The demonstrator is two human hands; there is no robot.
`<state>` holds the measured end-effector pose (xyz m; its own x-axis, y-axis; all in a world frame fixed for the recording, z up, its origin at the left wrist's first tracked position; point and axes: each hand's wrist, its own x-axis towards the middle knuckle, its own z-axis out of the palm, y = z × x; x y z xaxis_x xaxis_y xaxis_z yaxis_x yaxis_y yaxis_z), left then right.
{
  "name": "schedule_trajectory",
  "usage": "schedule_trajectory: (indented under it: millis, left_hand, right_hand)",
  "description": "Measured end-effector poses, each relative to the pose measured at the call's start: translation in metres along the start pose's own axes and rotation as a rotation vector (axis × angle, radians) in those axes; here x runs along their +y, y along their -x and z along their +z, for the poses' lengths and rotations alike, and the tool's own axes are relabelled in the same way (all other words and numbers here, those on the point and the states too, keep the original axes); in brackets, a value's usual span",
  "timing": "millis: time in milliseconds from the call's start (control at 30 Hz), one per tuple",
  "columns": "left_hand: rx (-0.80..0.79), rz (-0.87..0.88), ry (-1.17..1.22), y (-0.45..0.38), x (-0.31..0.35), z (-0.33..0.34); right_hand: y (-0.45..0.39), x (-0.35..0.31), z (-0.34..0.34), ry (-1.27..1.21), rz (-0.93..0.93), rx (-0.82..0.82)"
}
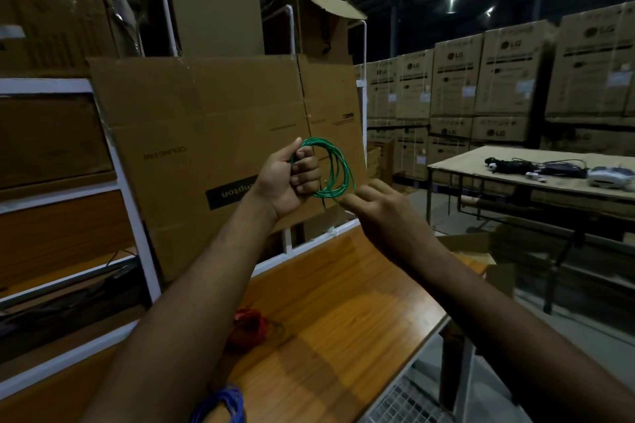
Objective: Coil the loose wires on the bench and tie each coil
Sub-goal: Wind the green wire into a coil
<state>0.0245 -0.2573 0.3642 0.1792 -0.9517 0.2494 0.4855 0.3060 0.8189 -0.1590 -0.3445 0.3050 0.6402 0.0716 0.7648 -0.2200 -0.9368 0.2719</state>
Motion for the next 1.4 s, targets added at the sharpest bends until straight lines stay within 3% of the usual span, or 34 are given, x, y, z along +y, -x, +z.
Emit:
schedule_trajectory:
  millis: [167,400,700,833,1033,1167,1233,1300,1400]
  left_hand:
    - [0.027,0.0,-0.016,-0.002,-0.006,0.005]
    - [0.072,-0.039,0.089,-0.004,-0.018,0.011]
    - [0.085,-0.002,0.139,0.0,-0.022,0.019]
    - [0.156,0.057,0.165,-0.004,-0.023,0.019]
    - [0.191,0.086,0.149,-0.001,-0.021,0.023]
    - [0.182,0.015,0.008,0.005,-0.018,0.016]
    - [0.196,-0.024,-0.088,0.007,-0.018,0.018]
    - [0.217,-0.044,-0.213,0.009,-0.019,0.024]
    - [0.211,-0.051,-0.374,0.011,-0.021,0.034]
  right_hand:
    - [-0.007,-0.014,-0.005,0.003,-0.123,-0.069]
    - [-0.031,-0.02,-0.012,-0.147,-0.038,-0.043]
    - [-0.049,-0.03,-0.005,-0.478,0.585,0.256]
    - [-0.051,-0.027,0.004,-0.524,0.736,0.295]
    - [-0.046,-0.029,0.007,-0.29,0.67,0.251]
    - [-0.049,-0.007,0.005,-0.382,0.543,0.33]
    - [-0.055,0.007,-0.001,-0.328,0.435,0.263]
    - [-0.059,0.013,-0.008,-0.277,0.315,0.043]
    - [-0.062,0.015,-0.011,-0.299,0.326,-0.211]
